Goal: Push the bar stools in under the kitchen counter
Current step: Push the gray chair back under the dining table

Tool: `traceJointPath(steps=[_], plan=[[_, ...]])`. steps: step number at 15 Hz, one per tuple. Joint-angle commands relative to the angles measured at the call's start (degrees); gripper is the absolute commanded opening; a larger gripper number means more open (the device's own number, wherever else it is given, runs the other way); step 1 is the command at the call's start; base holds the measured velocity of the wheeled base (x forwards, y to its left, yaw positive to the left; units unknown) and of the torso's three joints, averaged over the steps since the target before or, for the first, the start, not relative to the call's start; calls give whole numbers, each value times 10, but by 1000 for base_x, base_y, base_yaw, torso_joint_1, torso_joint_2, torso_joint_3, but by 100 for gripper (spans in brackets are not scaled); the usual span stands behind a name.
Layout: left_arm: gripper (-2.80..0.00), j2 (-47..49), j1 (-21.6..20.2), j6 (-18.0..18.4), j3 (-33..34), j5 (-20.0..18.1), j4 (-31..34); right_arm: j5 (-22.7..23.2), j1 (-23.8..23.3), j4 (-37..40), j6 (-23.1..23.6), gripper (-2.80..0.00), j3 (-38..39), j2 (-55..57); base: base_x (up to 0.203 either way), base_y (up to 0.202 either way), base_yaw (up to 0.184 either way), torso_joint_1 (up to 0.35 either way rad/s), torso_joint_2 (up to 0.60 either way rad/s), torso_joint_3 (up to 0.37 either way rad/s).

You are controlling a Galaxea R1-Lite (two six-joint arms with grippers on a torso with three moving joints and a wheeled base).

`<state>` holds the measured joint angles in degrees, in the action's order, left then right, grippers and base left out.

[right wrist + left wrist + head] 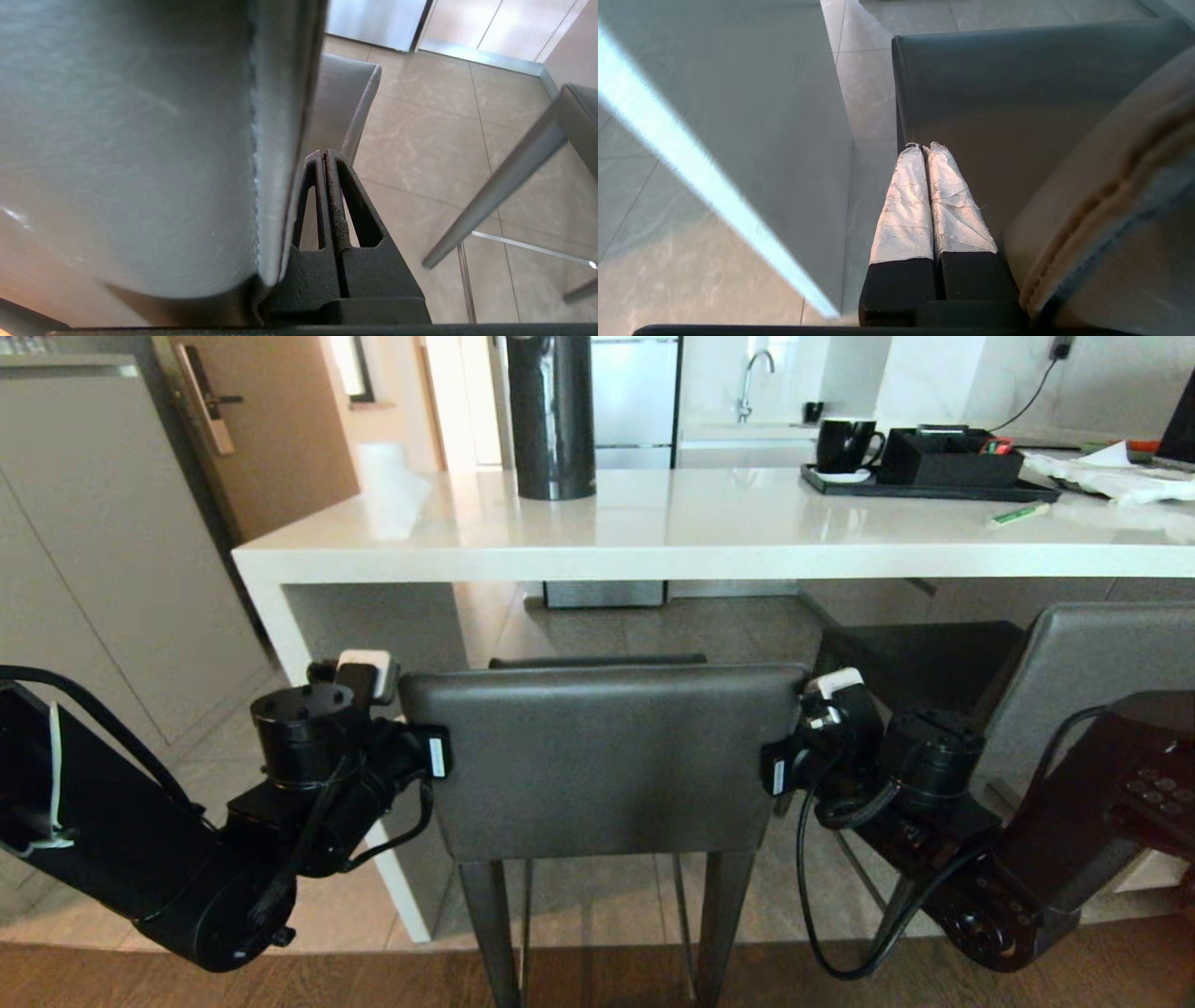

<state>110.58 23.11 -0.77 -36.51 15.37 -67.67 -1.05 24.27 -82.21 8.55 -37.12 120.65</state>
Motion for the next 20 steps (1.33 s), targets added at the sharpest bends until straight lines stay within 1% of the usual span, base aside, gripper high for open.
traceJointPath(steps=[1,11,15,17,20], plan=[[-280,2,0,0,-1,1,-3,0,1,-5,1,-280,1,-1,189,0,1,2,2,-2],[-280,2,-2,1,5,2,-14,0,1,-5,1,-280,4,-4,183,0,1,3,3,3],[-280,-6,-1,1,6,2,-16,-1,1,-5,1,-280,7,-13,15,0,0,3,0,1],[-280,-18,-5,1,13,2,-16,0,-7,-5,1,-280,13,-18,0,0,0,0,0,0],[-280,-33,-41,1,39,-1,-16,1,-56,-5,1,-280,23,-28,0,0,0,0,0,0]])
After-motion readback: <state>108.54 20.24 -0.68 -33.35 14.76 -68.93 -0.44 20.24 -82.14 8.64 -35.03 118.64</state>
